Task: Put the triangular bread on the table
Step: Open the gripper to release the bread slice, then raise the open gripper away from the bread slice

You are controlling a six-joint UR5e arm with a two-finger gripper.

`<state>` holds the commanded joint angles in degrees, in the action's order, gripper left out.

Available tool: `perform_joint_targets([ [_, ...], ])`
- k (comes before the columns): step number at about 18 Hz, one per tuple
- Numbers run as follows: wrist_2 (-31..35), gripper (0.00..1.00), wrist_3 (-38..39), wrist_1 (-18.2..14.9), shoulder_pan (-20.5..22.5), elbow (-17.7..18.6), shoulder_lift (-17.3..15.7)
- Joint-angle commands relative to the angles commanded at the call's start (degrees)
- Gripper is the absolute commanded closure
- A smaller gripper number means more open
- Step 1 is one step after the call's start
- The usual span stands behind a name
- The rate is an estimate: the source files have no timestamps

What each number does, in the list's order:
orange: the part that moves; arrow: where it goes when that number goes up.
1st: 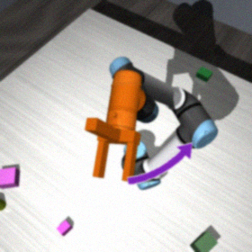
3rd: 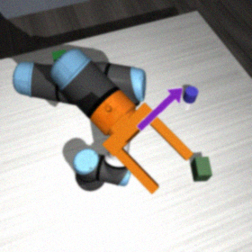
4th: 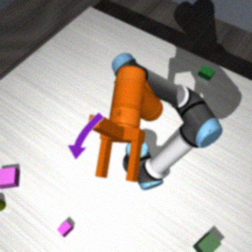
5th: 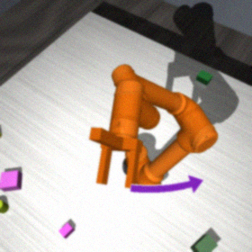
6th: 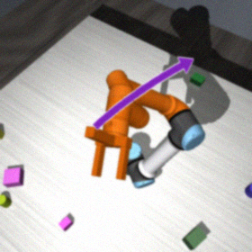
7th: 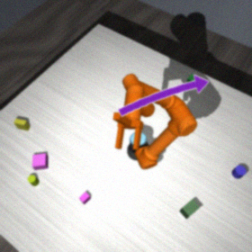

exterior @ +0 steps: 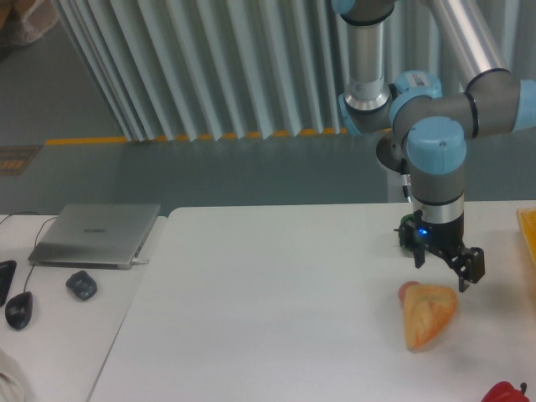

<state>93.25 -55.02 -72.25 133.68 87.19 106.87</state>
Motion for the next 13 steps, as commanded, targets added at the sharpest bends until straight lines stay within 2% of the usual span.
perform_joint_targets([
  [2, 3.6, 0.00, -0.9, -0.2, 0.0, 0.3, -0.2],
  [3, 4.3, 0.00, -3.9, -0.4, -0.4, 0.4, -0.3],
  [5, 4.8, 0.00, -13.1, -4.0, -0.5, 0.4, -1.2],
  [7, 4.2, 0.00, -19.8, -5.4, -0.5, 0.3, -2.5],
  [9, 1.3, 0.00, -20.7, -5.5, -1.2, -0.1, -2.8],
  [13, 0.3, 0.00, -22.1, -12.7, -1.1, -2.3, -2.8],
])
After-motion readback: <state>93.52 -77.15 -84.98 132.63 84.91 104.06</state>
